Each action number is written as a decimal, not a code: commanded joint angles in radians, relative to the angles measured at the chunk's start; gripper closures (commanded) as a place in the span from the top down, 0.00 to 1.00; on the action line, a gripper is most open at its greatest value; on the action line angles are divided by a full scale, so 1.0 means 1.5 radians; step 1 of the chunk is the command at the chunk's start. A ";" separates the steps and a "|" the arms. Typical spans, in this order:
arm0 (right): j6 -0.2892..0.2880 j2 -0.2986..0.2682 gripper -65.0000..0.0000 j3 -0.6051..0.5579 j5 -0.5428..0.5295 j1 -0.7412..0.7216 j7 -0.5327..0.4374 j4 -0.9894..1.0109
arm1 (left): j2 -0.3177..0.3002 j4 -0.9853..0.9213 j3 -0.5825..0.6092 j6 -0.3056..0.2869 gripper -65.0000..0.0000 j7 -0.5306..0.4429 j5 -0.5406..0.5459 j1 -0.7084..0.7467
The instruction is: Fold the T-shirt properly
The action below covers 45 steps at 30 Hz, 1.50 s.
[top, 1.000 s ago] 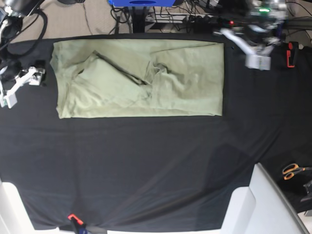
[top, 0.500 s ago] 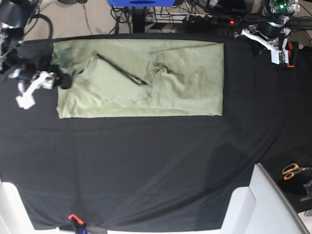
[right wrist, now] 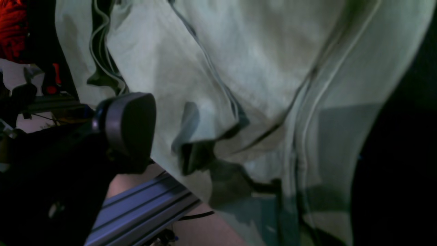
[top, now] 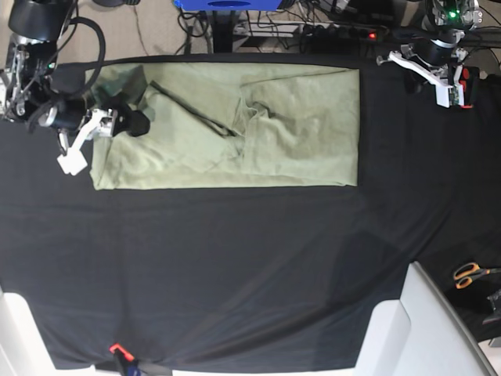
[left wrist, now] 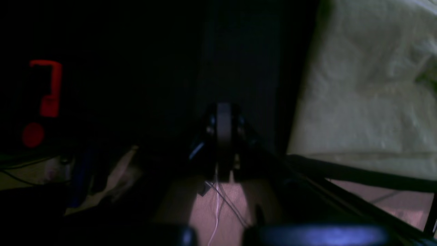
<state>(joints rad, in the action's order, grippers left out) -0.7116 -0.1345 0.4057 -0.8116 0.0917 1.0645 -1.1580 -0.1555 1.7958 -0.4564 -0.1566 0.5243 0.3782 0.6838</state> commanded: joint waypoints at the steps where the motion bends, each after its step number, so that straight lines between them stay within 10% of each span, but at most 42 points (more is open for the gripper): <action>1: 0.009 -0.005 0.78 -0.001 0.021 -0.010 0.005 0.009 | -0.006 0.002 -0.004 0.003 0.00 -0.010 0.002 0.006; 8: 0.009 -0.007 0.42 -0.001 0.022 -0.060 0.004 0.088 | -0.006 -0.017 -0.005 0.003 0.00 -0.010 0.002 0.005; 12: 0.009 -0.023 0.00 -0.001 0.022 -0.078 0.004 0.111 | -0.006 -0.017 -0.005 0.003 0.00 -0.010 0.002 0.005; 27: 0.009 -0.181 0.00 0.005 0.021 -0.083 -0.101 0.157 | -0.004 -0.014 -0.004 0.003 0.00 -0.011 0.003 -0.013; 36: 0.389 -0.111 0.00 -0.129 0.113 0.069 -0.141 -0.332 | -0.004 -0.014 -0.004 0.003 0.00 -0.011 0.003 -0.014; 45: 0.689 -0.033 0.00 -0.389 0.288 0.121 -0.138 -0.462 | -0.005 -0.016 -0.004 0.003 0.00 -0.011 0.002 -0.027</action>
<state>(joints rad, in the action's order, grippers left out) 0.3317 -0.1787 -0.1837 -0.3782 0.2855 0.8761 -1.8263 -0.1528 1.7569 -0.4568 -0.1562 0.5236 0.3759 0.6357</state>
